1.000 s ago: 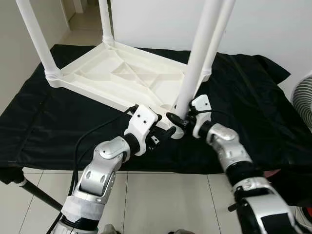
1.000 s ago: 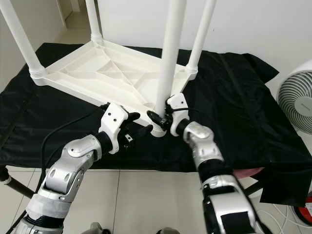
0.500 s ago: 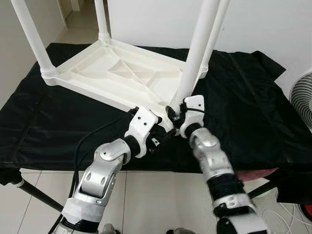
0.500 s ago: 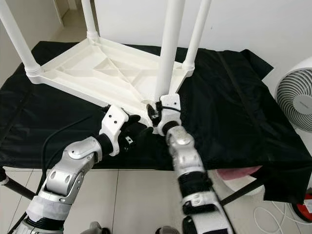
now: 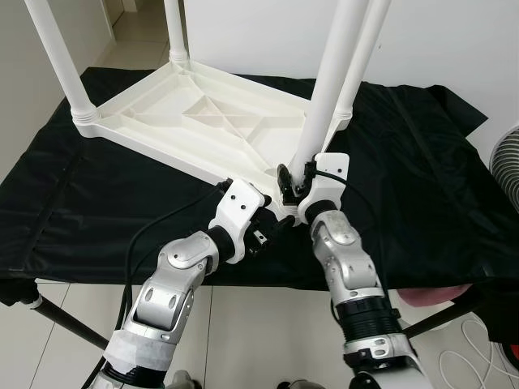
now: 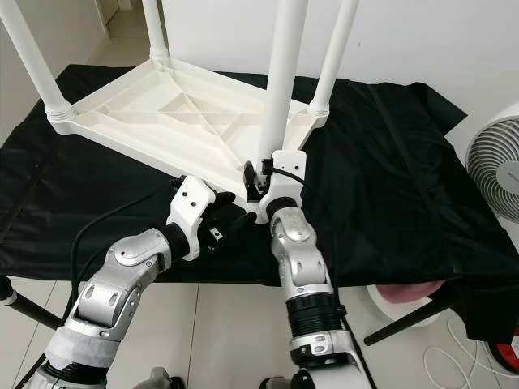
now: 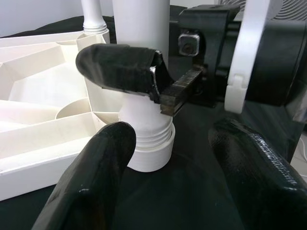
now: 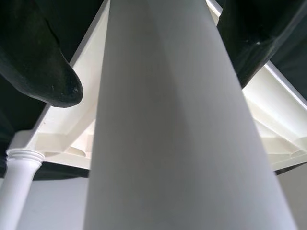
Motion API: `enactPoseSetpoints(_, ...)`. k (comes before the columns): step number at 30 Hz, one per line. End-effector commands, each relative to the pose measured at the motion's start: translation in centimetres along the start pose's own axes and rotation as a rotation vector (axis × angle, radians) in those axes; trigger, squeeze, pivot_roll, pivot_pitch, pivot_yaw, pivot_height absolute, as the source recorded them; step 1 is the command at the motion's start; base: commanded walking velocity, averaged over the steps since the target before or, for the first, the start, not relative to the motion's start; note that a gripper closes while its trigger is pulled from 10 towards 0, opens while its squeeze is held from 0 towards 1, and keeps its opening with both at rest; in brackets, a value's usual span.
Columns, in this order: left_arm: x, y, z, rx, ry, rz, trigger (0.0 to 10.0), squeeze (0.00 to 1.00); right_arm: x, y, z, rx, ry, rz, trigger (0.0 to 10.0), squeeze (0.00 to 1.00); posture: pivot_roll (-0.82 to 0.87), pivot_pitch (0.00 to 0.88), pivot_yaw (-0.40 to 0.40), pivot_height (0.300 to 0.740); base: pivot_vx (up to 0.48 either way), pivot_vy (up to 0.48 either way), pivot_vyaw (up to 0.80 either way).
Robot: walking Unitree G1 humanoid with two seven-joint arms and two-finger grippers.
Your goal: Building children table
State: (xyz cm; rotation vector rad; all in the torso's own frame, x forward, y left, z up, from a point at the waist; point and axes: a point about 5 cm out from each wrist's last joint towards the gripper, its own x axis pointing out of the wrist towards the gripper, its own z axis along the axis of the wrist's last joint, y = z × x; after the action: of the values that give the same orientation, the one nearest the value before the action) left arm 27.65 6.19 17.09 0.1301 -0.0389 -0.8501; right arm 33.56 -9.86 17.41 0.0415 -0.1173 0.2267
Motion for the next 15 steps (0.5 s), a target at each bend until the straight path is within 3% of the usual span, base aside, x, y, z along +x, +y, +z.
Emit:
enactPoseSetpoints(1,-0.1,0.0,0.0,-0.004,0.002,0.056,10.0,0.0,-0.2,-0.4,0.2,-0.037,-0.012,0.101,10.0,0.67,-0.05,0.032,-0.033,0.74,0.0,0.0,0.0)
enactPoseSetpoints(2,-0.1,0.0,0.0,-0.004,0.002,0.056,10.0,0.0,-0.2,-0.4,0.2,-0.037,-0.012,0.101,10.0,0.67,-0.05,0.032,-0.033,0.74,0.0,0.0,0.0)
enactPoseSetpoints(3,-0.1,0.1,-0.1,-0.003,0.002,0.057,10.0,0.0,-0.4,-0.8,0.2,-0.071,-0.007,0.197,10.0,0.0,-0.05,0.028,-0.033,0.74,0.0,0.0,0.0)
enactPoseSetpoints(4,-0.1,0.1,-0.1,-0.003,0.002,0.057,10.0,0.0,-0.4,-0.8,0.2,-0.071,-0.007,0.197,10.0,0.0,-0.05,0.028,-0.033,0.74,0.0,0.0,0.0)
enactPoseSetpoints(5,-0.1,0.1,0.0,-0.002,0.001,0.058,10.0,0.0,-0.6,-1.2,0.2,-0.133,0.002,0.322,10.0,0.0,-0.05,0.028,-0.033,0.74,0.0,0.0,0.0)
enactPoseSetpoints(7,-0.1,0.1,0.0,-0.002,0.001,0.058,10.0,0.0,-0.6,-1.2,0.2,-0.133,0.002,0.322,10.0,0.0,-0.05,0.028,-0.033,0.74,0.0,0.0,0.0)
enactPoseSetpoints(8,-0.1,0.2,0.0,-0.001,0.001,0.06,10.0,0.0,-0.8,-1.5,0.0,-0.176,0.019,0.41,10.0,0.0,-0.05,0.025,-0.031,0.74,0.0,0.0,0.0)
enactPoseSetpoints(10,-0.1,0.3,0.0,0.0,0.0,0.059,10.0,0.0,-0.6,-2.2,-0.1,-0.203,0.039,0.474,10.0,0.0,-0.06,0.024,-0.028,0.74,0.0,0.0,0.0)
enactPoseSetpoints(15,0.0,0.3,0.1,0.003,0.0,0.054,10.0,0.0,0.0,-3.1,-0.4,-0.241,0.071,0.554,10.0,0.0,-0.06,0.018,-0.019,0.74,0.0,0.0,0.0)
